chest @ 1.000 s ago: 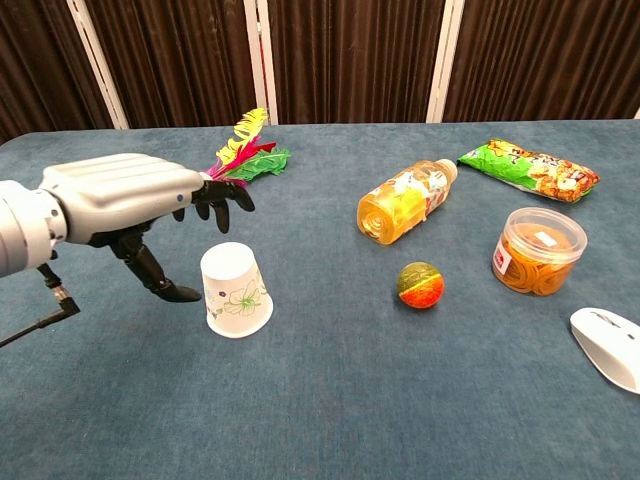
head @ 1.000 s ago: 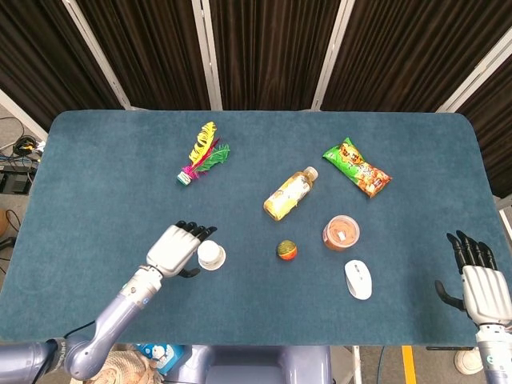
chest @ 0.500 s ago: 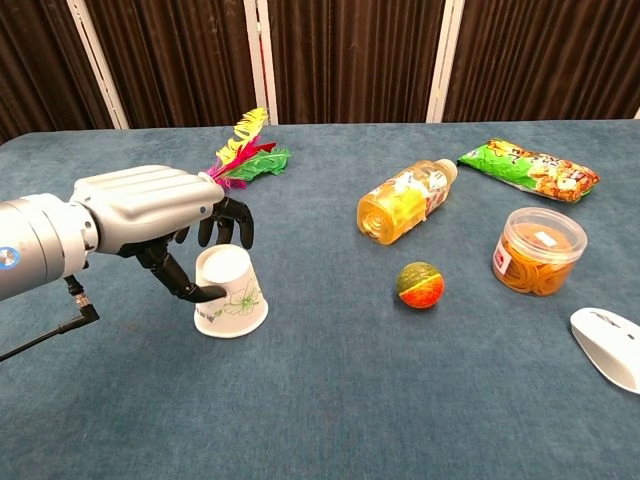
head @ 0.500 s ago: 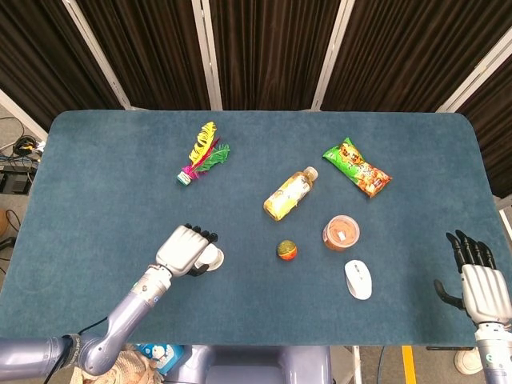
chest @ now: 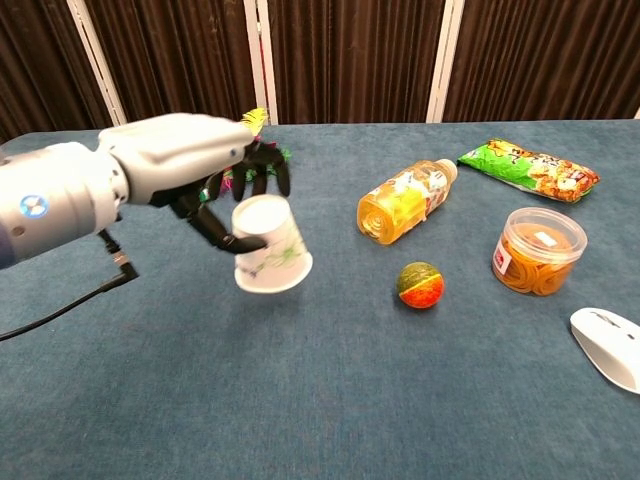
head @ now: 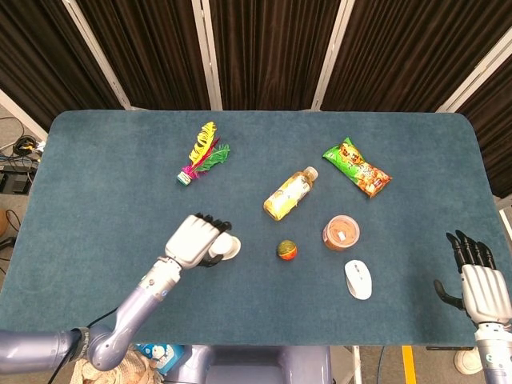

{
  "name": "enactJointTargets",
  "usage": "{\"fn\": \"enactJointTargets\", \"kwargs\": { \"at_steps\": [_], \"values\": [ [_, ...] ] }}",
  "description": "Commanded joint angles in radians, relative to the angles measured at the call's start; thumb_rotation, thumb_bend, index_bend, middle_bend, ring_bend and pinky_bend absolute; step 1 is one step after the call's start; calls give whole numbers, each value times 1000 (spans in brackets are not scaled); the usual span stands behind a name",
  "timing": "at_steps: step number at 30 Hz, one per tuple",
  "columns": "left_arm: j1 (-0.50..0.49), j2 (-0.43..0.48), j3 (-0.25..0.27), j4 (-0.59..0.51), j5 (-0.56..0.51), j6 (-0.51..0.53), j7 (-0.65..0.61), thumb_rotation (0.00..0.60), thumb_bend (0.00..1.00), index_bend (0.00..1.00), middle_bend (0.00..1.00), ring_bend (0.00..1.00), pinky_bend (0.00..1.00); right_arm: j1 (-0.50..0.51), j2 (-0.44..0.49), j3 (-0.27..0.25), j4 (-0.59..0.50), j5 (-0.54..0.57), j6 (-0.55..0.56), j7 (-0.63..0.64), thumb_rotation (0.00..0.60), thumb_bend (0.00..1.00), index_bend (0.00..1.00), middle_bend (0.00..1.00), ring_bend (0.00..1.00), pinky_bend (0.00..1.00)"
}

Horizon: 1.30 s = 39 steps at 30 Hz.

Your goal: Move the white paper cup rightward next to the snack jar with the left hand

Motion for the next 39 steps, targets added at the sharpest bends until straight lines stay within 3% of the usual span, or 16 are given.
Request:
{"fn": "enactJointTargets", "kwargs": {
  "at_steps": [1,8,14,24,31,34,39],
  "values": [
    [-32,-35,-34,7,-5,4,-8,600,296,299,432,382,444,0,1,0,-2,2,-2,3,600,347,0,0,0,27],
    [-135,-159,-101,101,-4,-19,-12,600,296,292,430,382,444,0,6,2,-3,6,-7,18,600,347,0,0,0,27],
    [-224,-265,-125,215,-42,-51,28,600,296,292,430,382,444,-1,12,2,-4,10,-9,38,600,347,0,0,0,27],
    [-313,-396,-141,363,-98,-82,46,600,294,289,431,382,444,-4,21,6,-3,16,-10,62,600,347,0,0,0,27],
    [-337,-428,-125,406,-121,-85,63,600,292,281,423,378,444,-9,23,9,-2,20,-2,67,600,347,0,0,0,27],
    [-340,-433,-121,409,-136,-85,69,600,266,262,392,353,420,-11,24,9,-3,21,0,67,600,346,0,0,0,27],
    [-342,-425,-111,387,-173,-77,105,600,173,172,208,196,262,-13,26,8,-4,21,1,67,600,347,0,0,0,27]
  ]
}}
